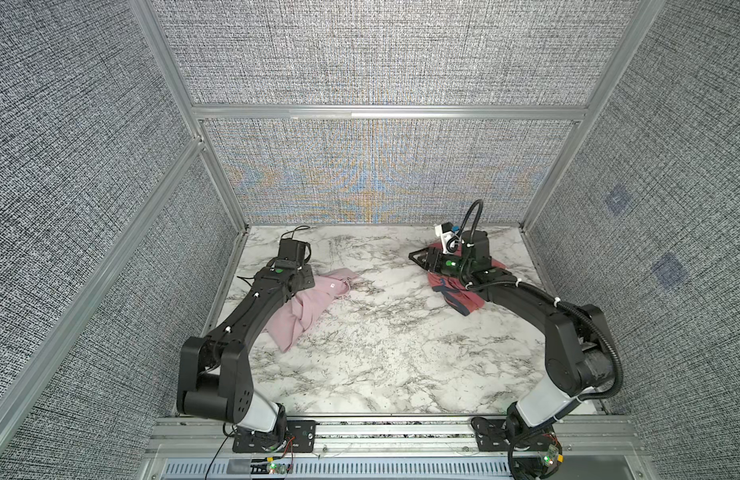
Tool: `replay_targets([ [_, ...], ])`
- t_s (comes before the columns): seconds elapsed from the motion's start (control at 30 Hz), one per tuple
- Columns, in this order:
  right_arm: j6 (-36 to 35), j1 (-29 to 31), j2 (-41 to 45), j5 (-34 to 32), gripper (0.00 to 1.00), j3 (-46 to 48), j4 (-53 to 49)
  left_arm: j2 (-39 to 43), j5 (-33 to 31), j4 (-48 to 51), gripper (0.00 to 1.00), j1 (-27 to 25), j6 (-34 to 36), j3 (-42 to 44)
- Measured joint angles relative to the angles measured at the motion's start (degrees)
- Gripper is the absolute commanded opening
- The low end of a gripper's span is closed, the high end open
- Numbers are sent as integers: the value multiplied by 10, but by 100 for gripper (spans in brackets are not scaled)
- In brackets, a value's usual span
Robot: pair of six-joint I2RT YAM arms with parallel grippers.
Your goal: Pick out a specific cloth from the pile
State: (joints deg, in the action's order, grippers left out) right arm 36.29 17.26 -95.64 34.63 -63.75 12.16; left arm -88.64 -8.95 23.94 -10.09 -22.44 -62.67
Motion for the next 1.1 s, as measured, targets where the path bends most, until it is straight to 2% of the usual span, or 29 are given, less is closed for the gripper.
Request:
replay_targets([
  [0.23,-3,0,-3,2,54,-11,-6,-113,37,-61,0,40,-23,12],
  [0.27,-3,0,-3,2,54,-13,-9,-116,44,-61,8,43,-29,12],
  [0.3,-5,0,-3,2,54,-16,-13,-111,44,-62,24,44,-34,15],
  [0.33,-8,0,-3,2,54,-17,-16,-99,45,-61,32,44,-35,19],
  [0.4,-12,-2,-1,1,54,-20,-24,-61,43,-53,36,42,-40,30],
  [0.57,-15,-4,2,4,54,-21,-18,63,7,4,52,46,-46,76],
  [0.73,21,-4,-26,28,54,-22,36,151,-10,65,54,64,-65,144],
  [0.83,44,-4,-38,43,55,-19,63,179,-3,85,49,79,-86,197],
  [0.97,56,-7,-42,55,54,-14,87,197,21,85,49,103,-108,261],
  [1.1,66,-17,-40,66,54,-4,100,196,56,57,51,113,-127,284],
])
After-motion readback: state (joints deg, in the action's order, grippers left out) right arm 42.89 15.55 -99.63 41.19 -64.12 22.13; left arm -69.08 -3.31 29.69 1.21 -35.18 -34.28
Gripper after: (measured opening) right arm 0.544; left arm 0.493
